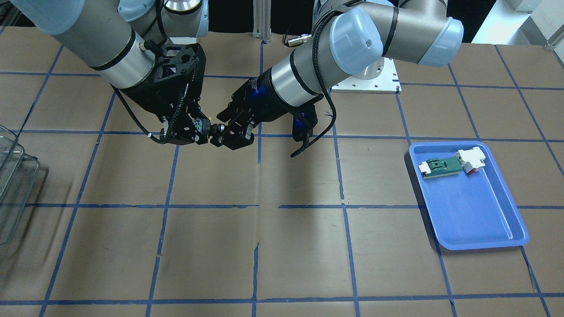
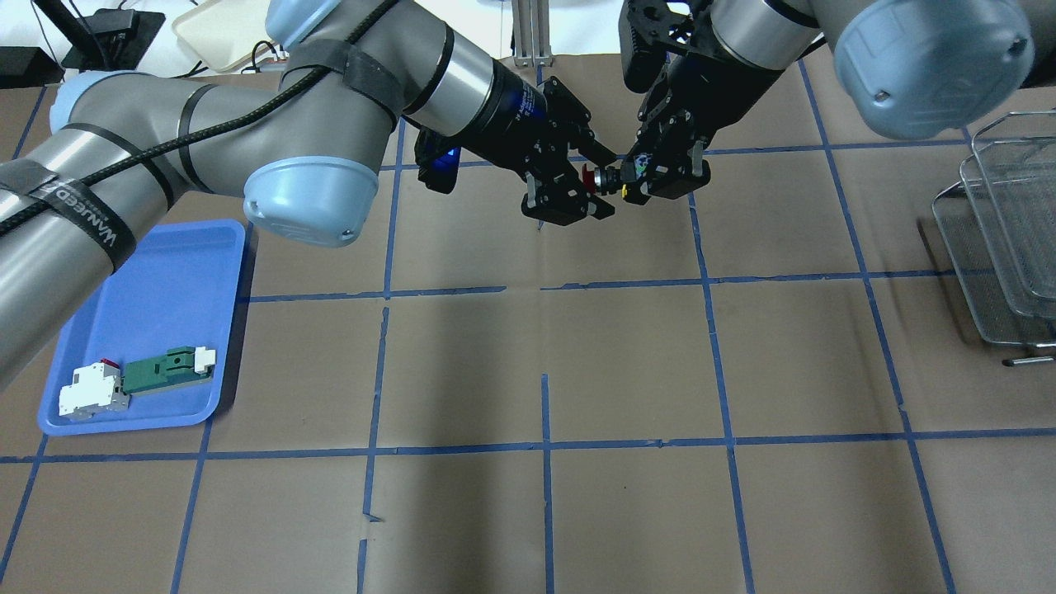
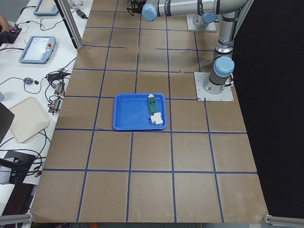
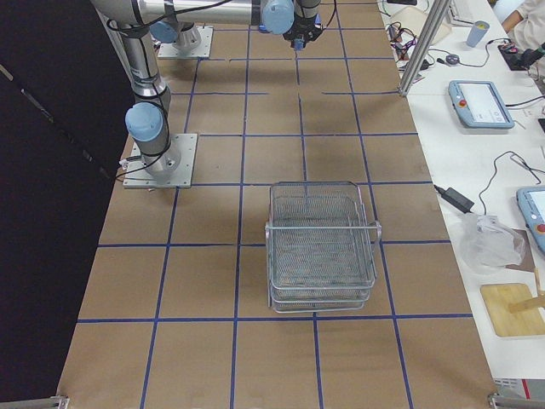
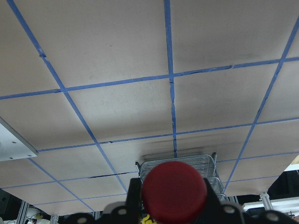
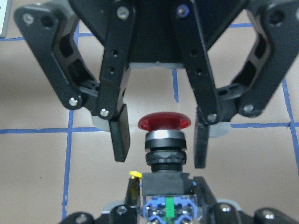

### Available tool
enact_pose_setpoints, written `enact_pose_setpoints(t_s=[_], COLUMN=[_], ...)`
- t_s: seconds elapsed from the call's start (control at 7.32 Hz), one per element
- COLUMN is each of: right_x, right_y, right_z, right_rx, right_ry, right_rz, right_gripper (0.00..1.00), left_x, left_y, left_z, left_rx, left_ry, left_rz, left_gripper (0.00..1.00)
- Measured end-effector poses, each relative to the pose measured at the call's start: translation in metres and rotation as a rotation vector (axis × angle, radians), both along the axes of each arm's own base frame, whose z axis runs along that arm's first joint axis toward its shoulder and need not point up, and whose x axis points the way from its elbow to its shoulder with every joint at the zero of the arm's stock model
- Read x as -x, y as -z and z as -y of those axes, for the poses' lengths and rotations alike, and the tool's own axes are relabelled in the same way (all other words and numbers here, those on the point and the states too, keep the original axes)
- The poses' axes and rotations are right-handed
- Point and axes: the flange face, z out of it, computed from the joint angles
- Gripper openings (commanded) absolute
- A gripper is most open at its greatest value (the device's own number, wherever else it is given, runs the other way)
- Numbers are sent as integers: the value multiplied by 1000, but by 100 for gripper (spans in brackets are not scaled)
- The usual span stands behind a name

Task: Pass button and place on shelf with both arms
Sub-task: 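Close the right gripper on the button while the left gripper opens and withdraws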

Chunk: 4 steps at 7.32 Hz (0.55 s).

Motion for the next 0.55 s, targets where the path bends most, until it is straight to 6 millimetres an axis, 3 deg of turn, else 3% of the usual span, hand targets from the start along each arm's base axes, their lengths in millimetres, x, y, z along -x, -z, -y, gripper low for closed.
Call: enact_pose_setpoints(t_s=[0.27, 0.55], right_x=[10, 49], right_y=[3, 5], right_z=[5, 18], right_rx=[6, 24], right_ry=[6, 41], right_rz=[-44, -117], right_gripper=[0, 0], left_x=[-1, -22], left_y=[-1, 0], left_z=[0, 11], left_rx=[3, 34], left_ry=[1, -19], left_rz=[-3, 41], left_gripper=[100, 100])
